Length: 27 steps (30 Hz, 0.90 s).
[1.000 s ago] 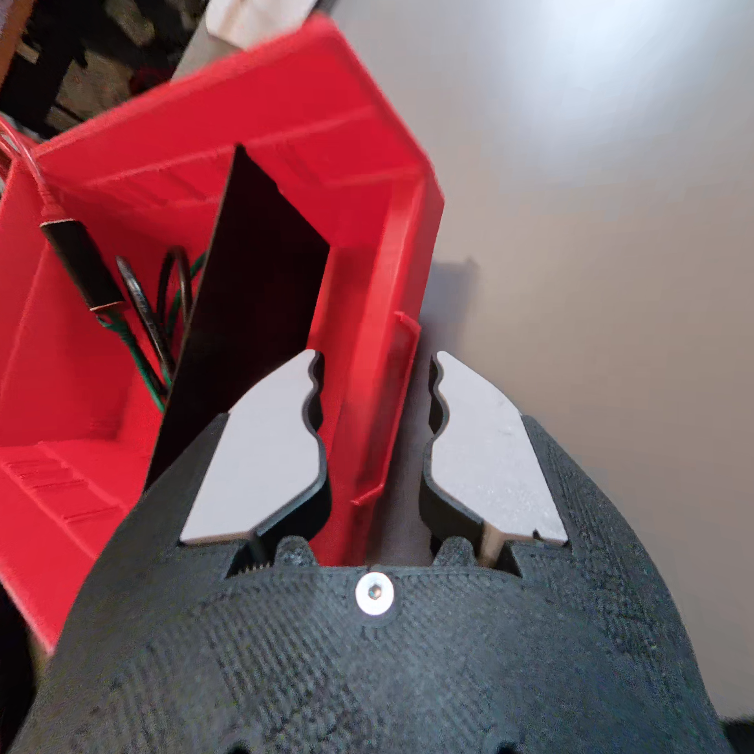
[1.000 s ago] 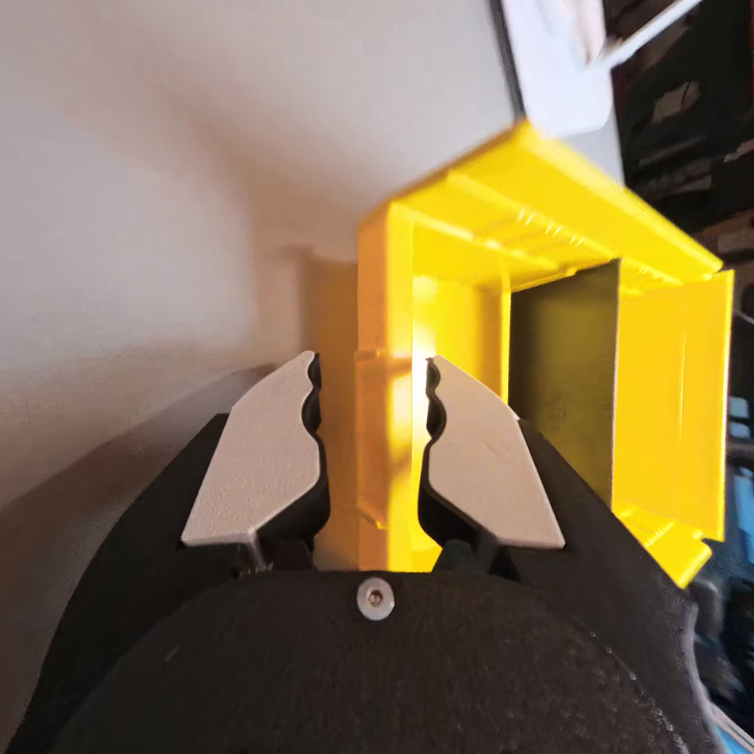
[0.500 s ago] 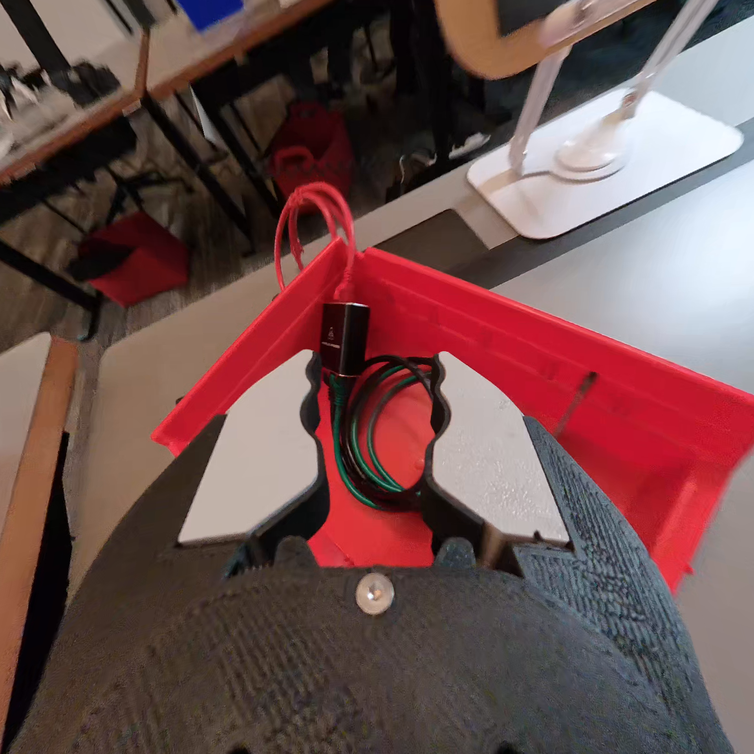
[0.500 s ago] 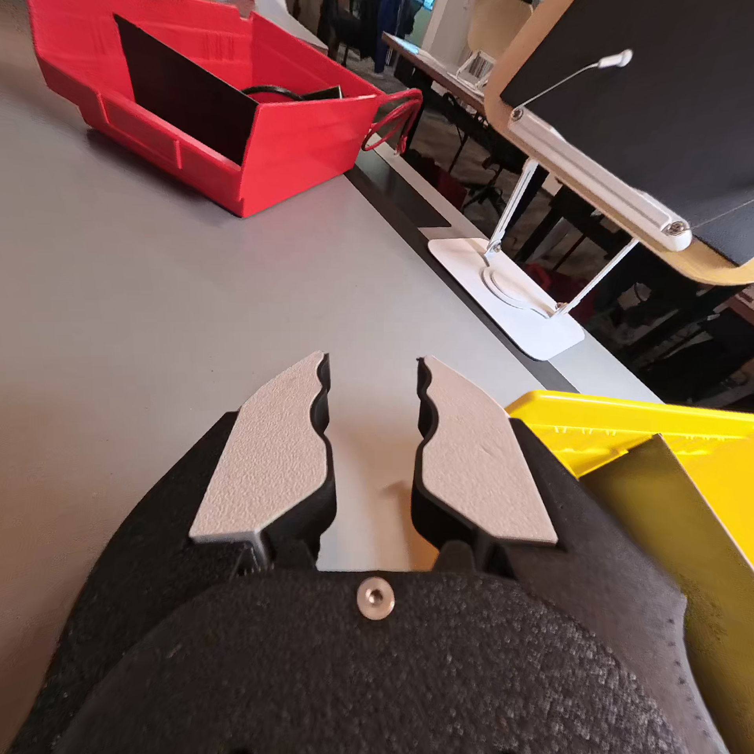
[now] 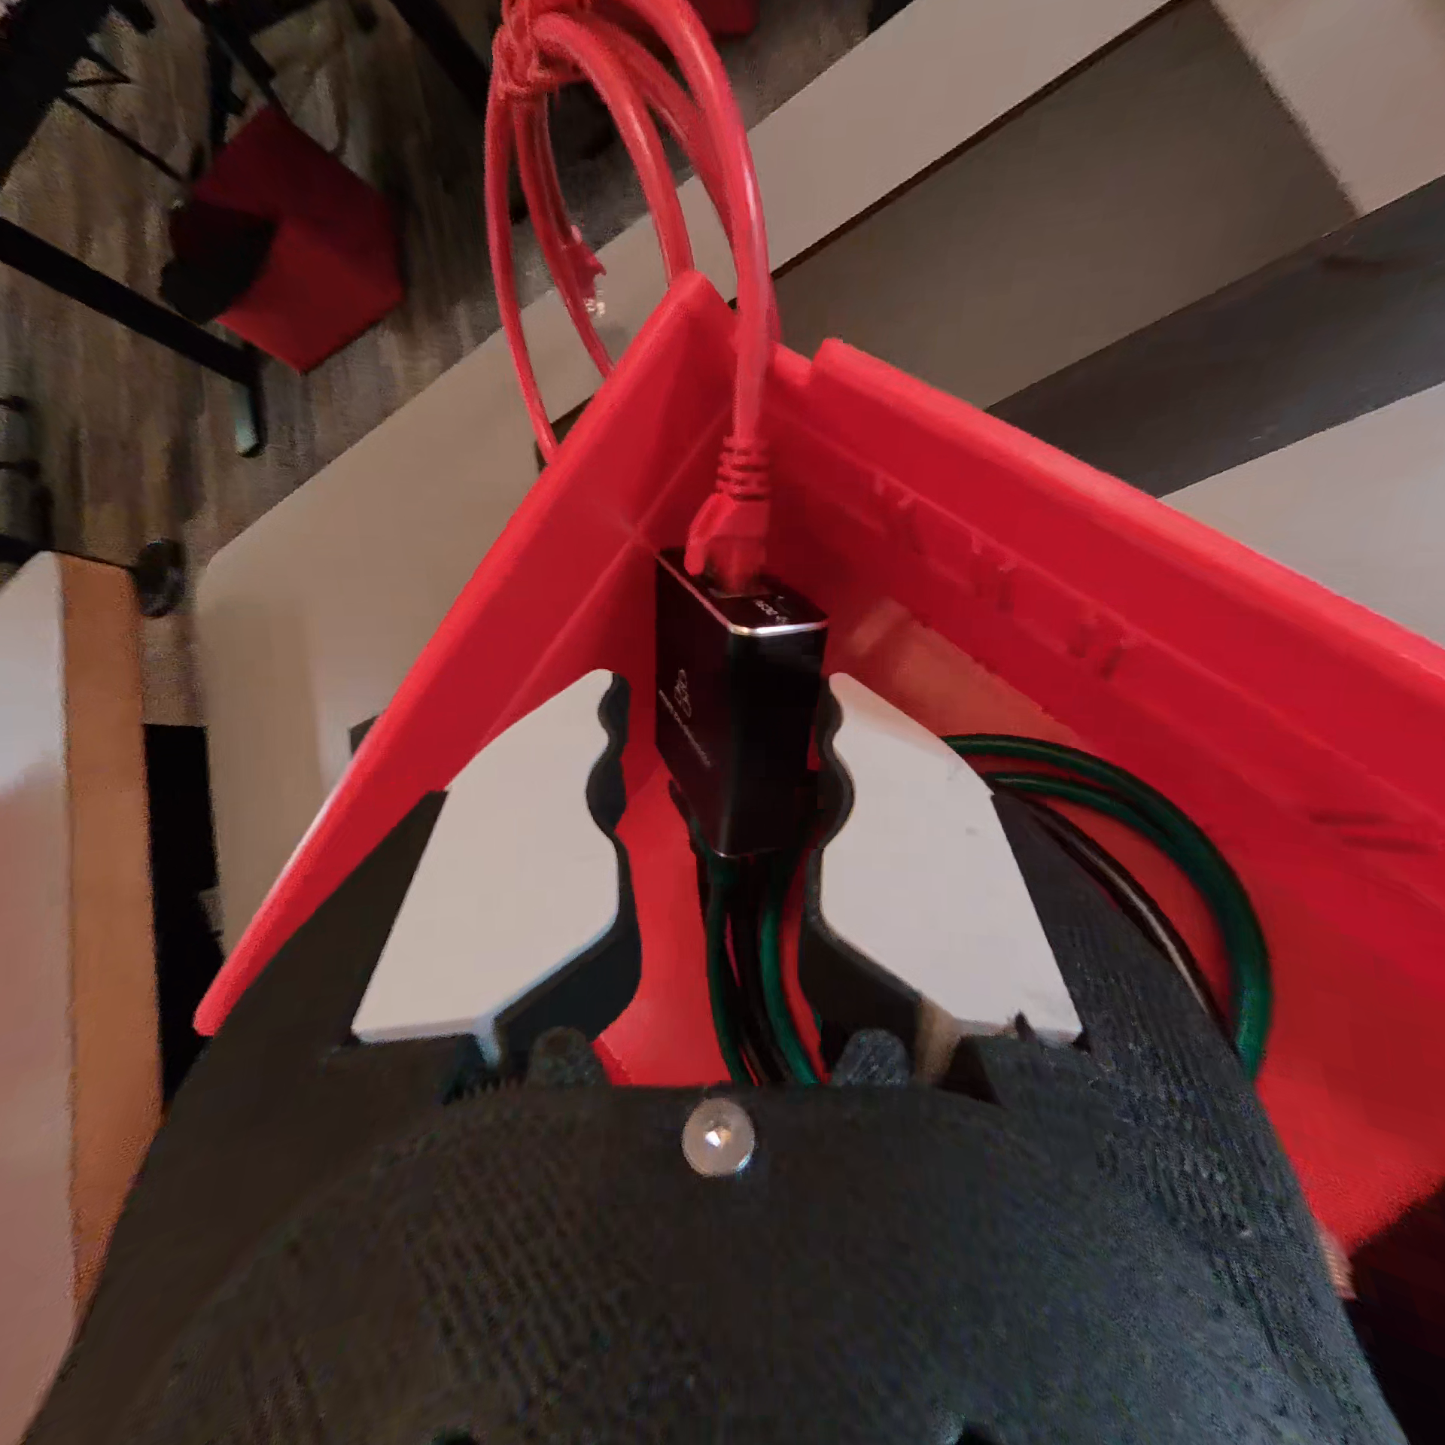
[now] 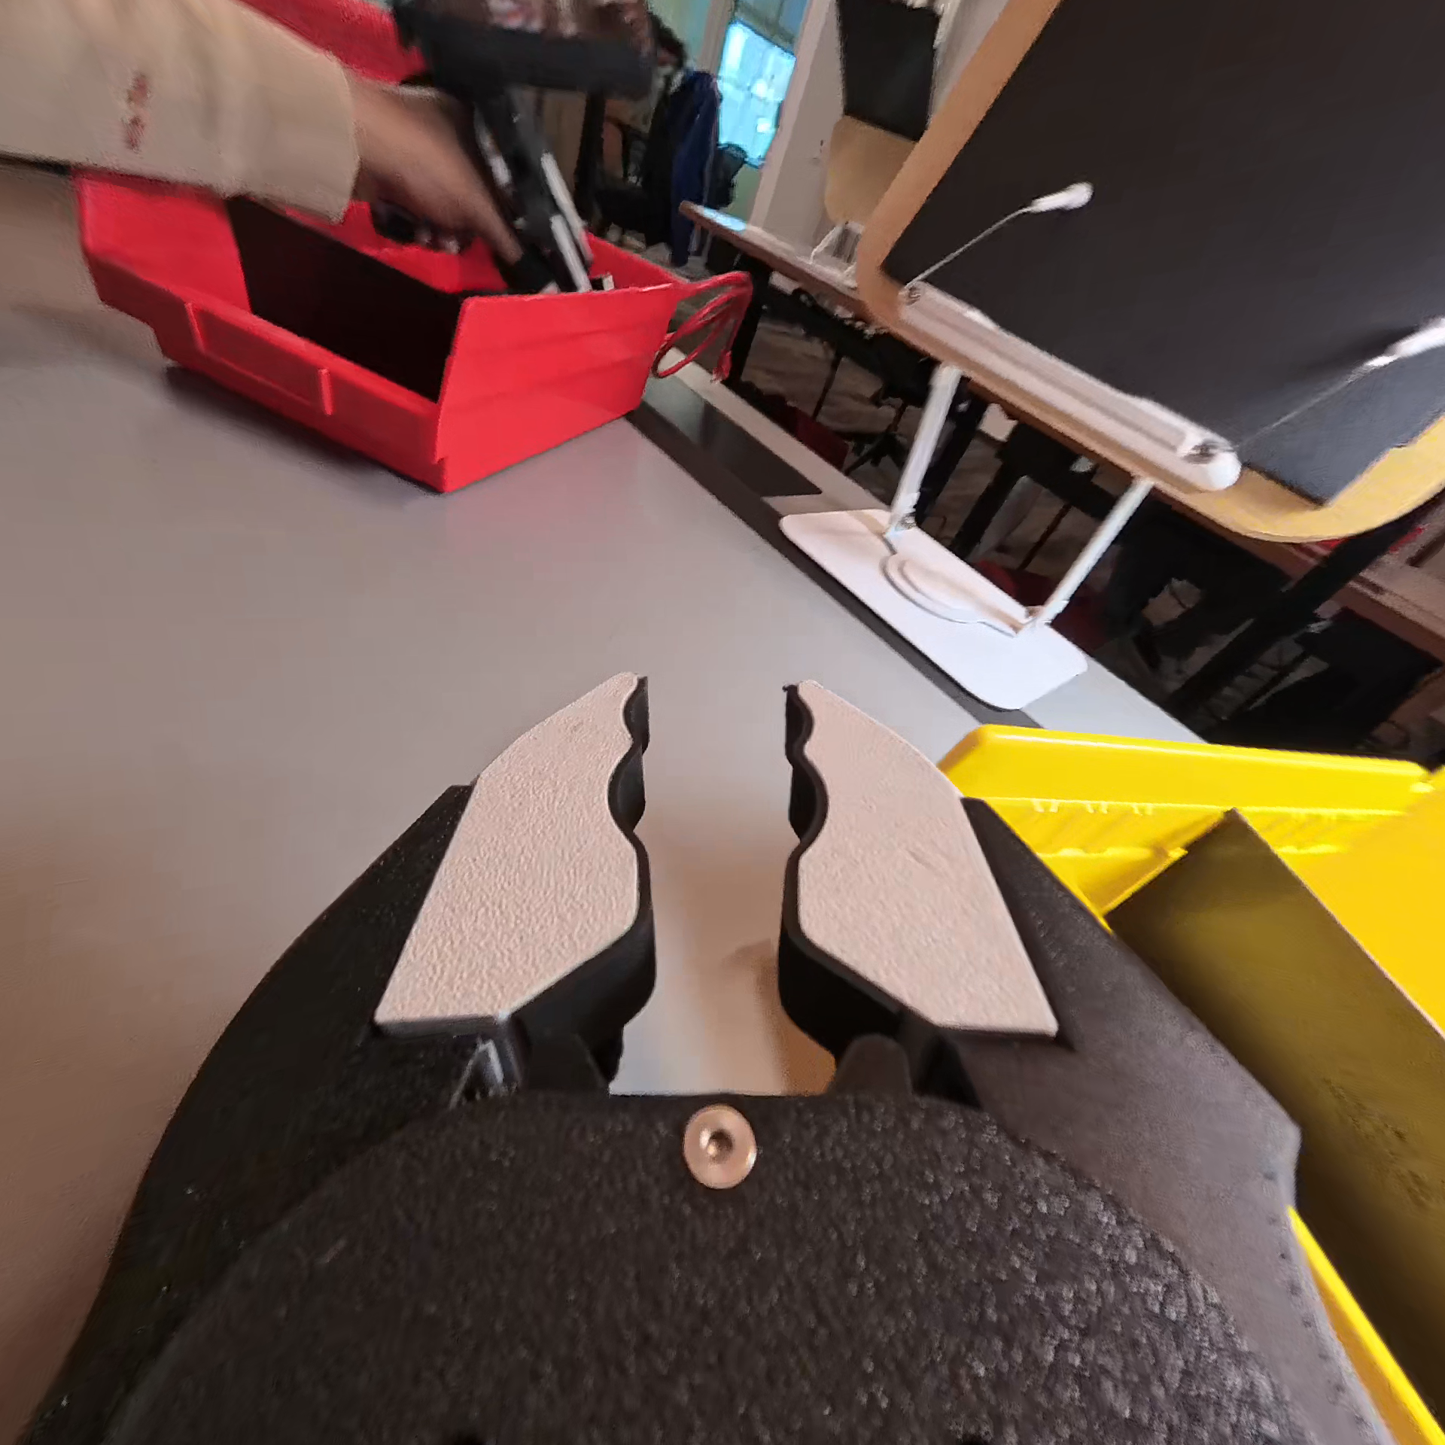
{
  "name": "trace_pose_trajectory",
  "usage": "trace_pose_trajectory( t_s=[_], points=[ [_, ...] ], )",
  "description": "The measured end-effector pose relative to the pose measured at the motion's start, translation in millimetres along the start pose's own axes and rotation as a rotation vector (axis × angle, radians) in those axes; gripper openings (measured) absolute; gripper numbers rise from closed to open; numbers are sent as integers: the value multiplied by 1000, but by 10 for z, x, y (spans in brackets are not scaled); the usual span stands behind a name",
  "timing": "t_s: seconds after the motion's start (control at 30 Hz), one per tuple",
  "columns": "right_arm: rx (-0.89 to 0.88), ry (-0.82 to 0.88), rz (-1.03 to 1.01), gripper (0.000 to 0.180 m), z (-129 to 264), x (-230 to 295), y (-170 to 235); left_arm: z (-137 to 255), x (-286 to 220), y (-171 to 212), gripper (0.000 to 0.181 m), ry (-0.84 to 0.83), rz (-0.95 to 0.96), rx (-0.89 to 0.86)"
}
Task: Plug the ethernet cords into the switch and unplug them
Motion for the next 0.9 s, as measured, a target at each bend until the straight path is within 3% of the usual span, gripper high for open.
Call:
trace_pose_trajectory(
  t_s=[0.1,0.37,0.6,0.9],
  points=[
    [-23,50,-75,44,23,-45,-18,-24,-41,-13,33,-11,-22,4],
    [-46,46,-159,51,68,-88,-14,344,60,-49,28,-61,-53,-61],
    [-49,-33,-165,61,53,-21,-60,1051,171,-185,26,-73,-56,-240],
    [-55,-55,-159,63,44,28,-130,2314,145,-498,26,-29,-66,-599]
  ],
)
Point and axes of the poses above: each gripper's, where its closed fingertips meet, z back along the fingers, y out of its underside, x = y × z across the jaws, the point moved 10 cm from there along z, back along the fingers, and after that the axes turned 8 degrees about y, right-handed, at the moved point
